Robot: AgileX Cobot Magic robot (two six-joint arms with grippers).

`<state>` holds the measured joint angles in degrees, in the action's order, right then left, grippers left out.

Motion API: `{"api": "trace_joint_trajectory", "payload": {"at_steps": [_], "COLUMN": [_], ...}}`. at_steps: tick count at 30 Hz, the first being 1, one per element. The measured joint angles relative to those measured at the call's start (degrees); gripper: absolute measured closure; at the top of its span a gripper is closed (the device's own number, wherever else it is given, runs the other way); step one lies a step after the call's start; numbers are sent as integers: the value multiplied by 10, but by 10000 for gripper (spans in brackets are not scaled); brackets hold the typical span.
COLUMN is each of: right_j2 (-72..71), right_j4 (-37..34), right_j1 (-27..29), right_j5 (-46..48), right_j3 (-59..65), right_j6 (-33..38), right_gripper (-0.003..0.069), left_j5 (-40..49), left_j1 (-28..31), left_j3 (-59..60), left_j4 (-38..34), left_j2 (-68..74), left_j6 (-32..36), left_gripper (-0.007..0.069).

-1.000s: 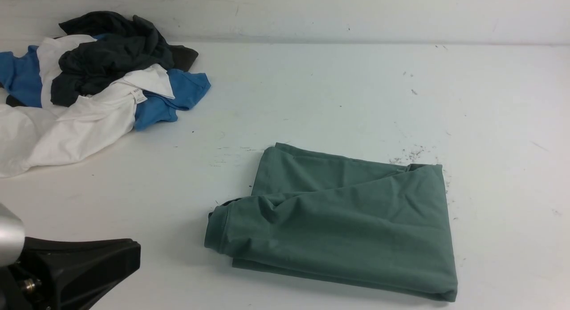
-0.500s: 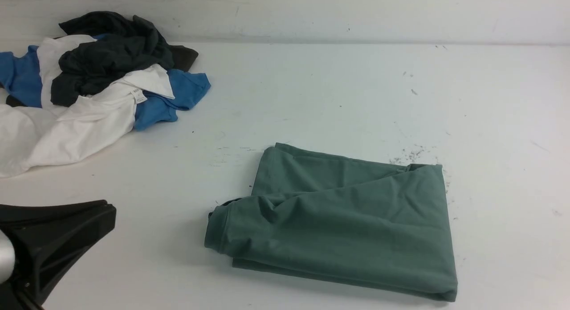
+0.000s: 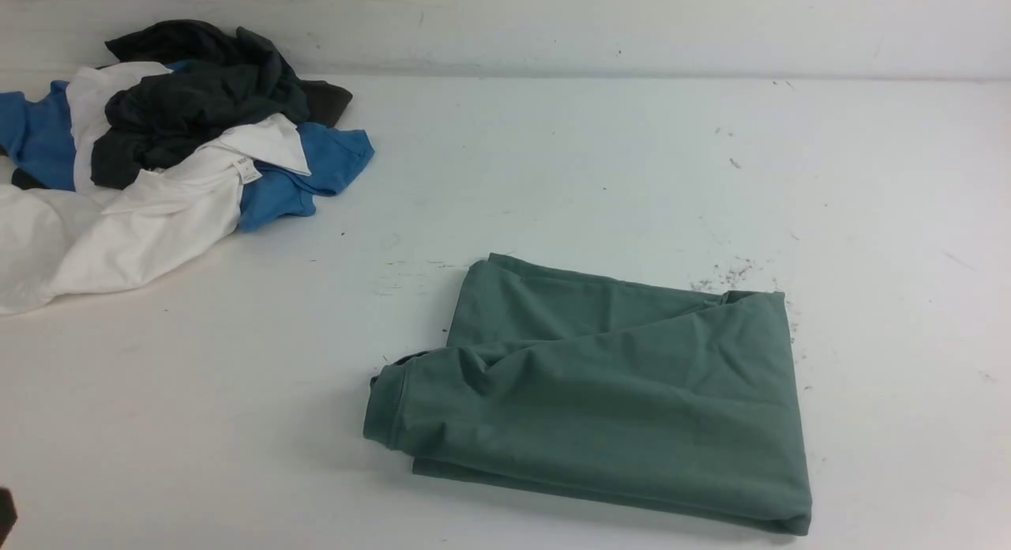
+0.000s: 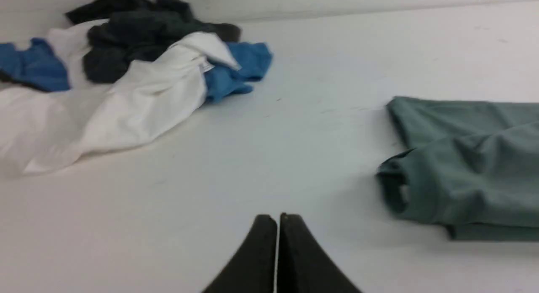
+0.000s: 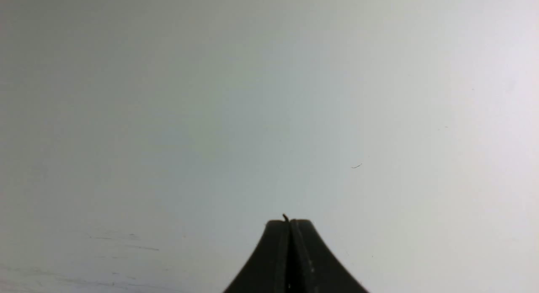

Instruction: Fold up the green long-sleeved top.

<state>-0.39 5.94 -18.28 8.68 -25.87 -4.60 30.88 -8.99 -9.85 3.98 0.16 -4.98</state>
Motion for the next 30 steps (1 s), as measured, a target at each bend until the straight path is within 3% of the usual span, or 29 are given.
{"api": "trace_joint_trajectory", "payload": {"at_steps": [7, 30], "right_j2": [-1, -1], "right_j4": [0, 0], "right_j1": [0, 0], "right_j5": [0, 10], "right_j3": [0, 0], "right_j6": [0, -6], "right_gripper": [673, 673], "left_j5": [-43, -83], "left_j1": [51, 54], "left_j3": [104, 114], "left_j4": [4, -7], "left_j2": [-7, -7], "left_j6": [-3, 4], "left_gripper": [629, 629]}}
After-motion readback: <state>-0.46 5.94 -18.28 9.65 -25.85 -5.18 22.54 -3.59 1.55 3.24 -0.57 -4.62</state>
